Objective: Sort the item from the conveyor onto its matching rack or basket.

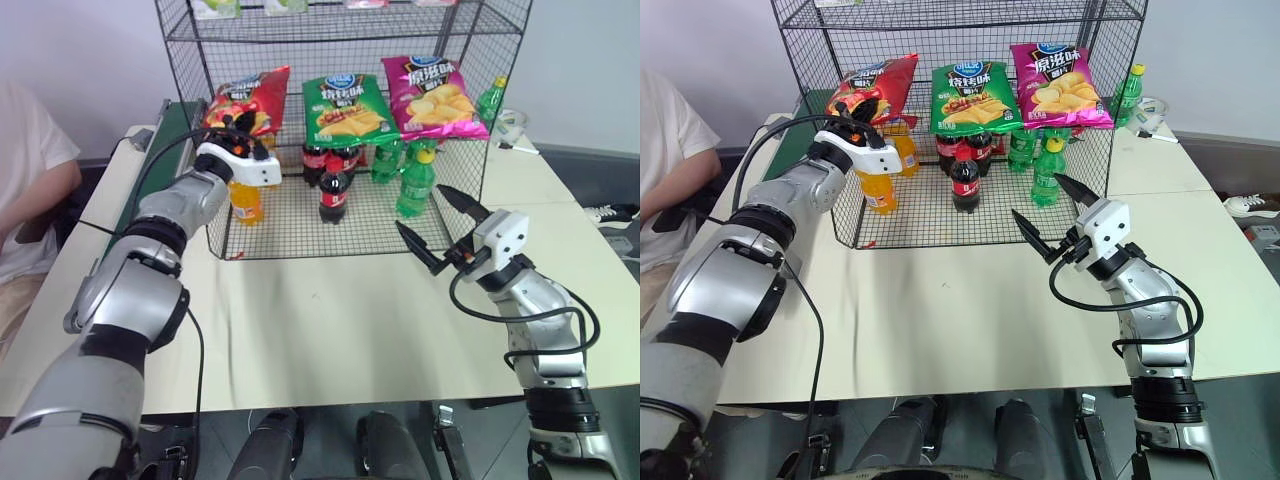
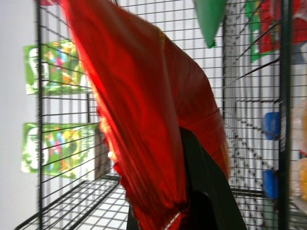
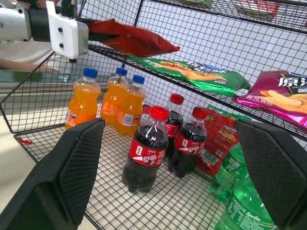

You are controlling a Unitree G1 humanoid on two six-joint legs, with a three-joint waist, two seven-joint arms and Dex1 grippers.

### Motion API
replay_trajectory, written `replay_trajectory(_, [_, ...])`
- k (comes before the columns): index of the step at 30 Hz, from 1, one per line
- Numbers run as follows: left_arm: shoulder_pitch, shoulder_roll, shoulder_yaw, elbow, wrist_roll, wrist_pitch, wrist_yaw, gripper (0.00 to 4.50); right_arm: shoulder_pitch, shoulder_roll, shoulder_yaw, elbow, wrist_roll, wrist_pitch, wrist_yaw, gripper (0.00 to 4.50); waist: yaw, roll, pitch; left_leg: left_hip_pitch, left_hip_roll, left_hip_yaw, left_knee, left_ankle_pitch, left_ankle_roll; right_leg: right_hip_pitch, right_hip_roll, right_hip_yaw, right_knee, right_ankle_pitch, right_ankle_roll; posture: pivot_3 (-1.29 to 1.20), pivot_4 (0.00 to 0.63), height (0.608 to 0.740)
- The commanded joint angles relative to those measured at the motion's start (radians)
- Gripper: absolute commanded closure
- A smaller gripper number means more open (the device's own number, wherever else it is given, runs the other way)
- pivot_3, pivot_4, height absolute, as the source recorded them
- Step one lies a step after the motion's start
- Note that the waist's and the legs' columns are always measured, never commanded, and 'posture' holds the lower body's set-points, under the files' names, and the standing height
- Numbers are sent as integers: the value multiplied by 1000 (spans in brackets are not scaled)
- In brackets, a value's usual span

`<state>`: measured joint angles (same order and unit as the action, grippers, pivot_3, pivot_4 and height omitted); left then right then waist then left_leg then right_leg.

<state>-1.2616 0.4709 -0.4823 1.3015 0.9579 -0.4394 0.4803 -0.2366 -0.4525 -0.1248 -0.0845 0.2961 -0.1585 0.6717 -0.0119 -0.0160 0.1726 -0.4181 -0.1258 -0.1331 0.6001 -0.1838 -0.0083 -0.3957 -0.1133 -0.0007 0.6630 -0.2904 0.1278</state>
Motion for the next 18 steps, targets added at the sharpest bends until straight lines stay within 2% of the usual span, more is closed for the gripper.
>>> replay_trajectory(1, [-40,9,-12,2,-26,6,-5,3142,-4,-11,-11,-47,2,-8,-5,0,0,0,0,0,0,0,0,0,0,0,0,0,0,0,0,0,150,740])
replay_trajectory(7, [-45,31,-13,-15,-54,-26,-1,360,2,-12,-10,-45,5,-10,2,0,0,0,0,0,0,0,1,0,0,1,0,0,0,0,0,0,150,740])
replay_trajectory(8, [-40,42,-10,-26,-64,-41,-5,85,2,-12,-10,-44,5,-10,3,0,0,0,0,0,0,0,1,0,0,1,0,0,0,0,0,0,150,740])
replay_trajectory(12, [8,104,15,-98,-117,-131,-41,85,5,-16,-14,-44,7,-10,7,0,-3,0,0,0,0,0,1,0,0,0,0,0,0,0,0,0,150,740])
replay_trajectory(18, [210,231,103,-377,-267,-258,-184,85,8,-25,-20,-31,12,-15,23,0,-6,0,0,0,0,0,0,0,0,-1,0,1,0,0,0,0,150,740])
